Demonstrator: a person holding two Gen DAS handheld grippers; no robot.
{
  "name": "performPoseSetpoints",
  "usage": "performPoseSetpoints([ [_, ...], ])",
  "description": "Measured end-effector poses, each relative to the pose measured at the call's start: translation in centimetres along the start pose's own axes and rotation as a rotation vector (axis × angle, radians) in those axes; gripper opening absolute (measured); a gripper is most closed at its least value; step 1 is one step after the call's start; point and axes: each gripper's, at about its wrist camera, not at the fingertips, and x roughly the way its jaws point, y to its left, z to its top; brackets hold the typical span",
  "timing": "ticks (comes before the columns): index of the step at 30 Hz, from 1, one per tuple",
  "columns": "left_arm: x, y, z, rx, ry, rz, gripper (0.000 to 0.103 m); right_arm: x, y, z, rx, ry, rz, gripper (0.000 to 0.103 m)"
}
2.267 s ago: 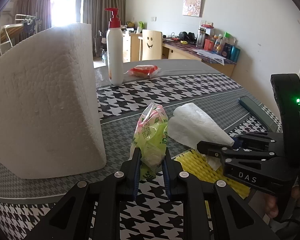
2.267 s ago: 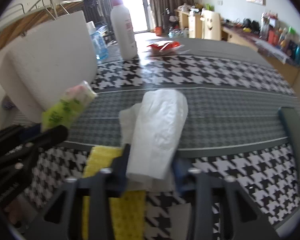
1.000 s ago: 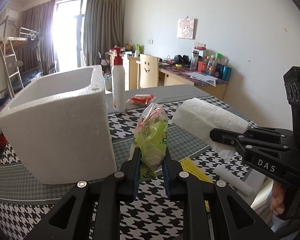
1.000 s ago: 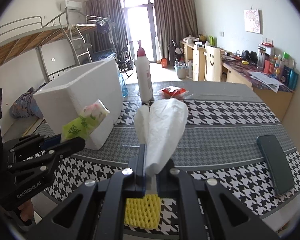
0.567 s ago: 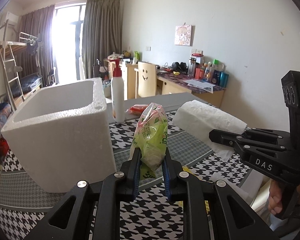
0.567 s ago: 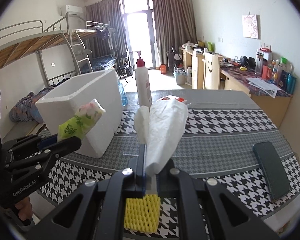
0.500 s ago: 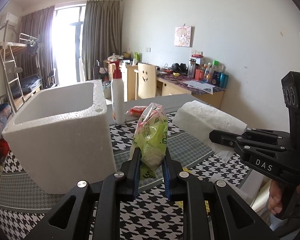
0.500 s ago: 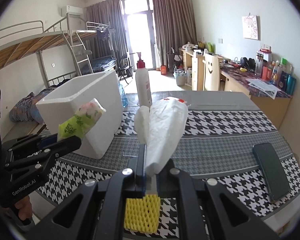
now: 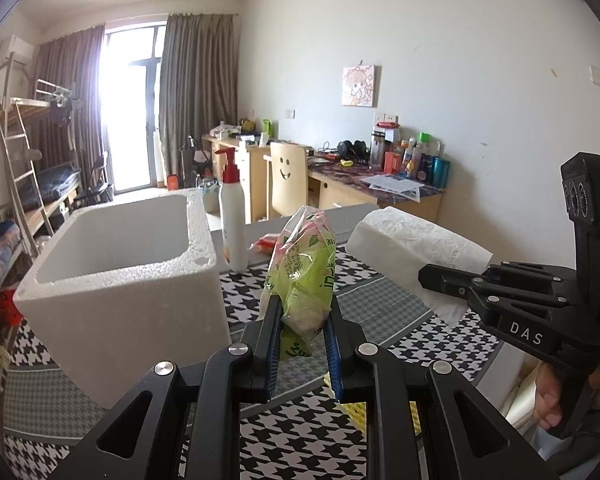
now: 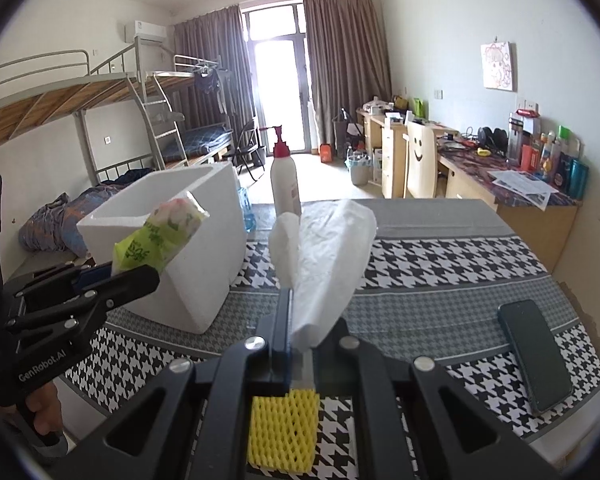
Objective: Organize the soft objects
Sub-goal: 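Carry the green bag with the left tool while the right tool carries the tissue to the foam box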
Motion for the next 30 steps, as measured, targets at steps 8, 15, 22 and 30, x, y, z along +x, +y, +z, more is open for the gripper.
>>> performPoseSetpoints([
  [8,-0.4,-0.2,0.9,0.012,-0.026,-0.001,0.021,-0.3,-0.2,0.7,-0.004,-0.025,-0.002,0.010],
  [15,-0.7,0.0,1.2,0.022,-0.050,0.011,0.021,-0.6,-0.2,1.2,-0.010,-0.045,0.002,0.010],
  [22,-0.5,0.2,1.8,0.021,-0.058,0.021,0.021,-0.7,-0.1,1.9,-0.021,-0.062,0.009,0.010],
  [30,-0.6,0.7,2.5,0.021,-0.071,0.033,0.021,-0.6,0.2,2.8,-0.033,-0.075,0.011,0.010],
])
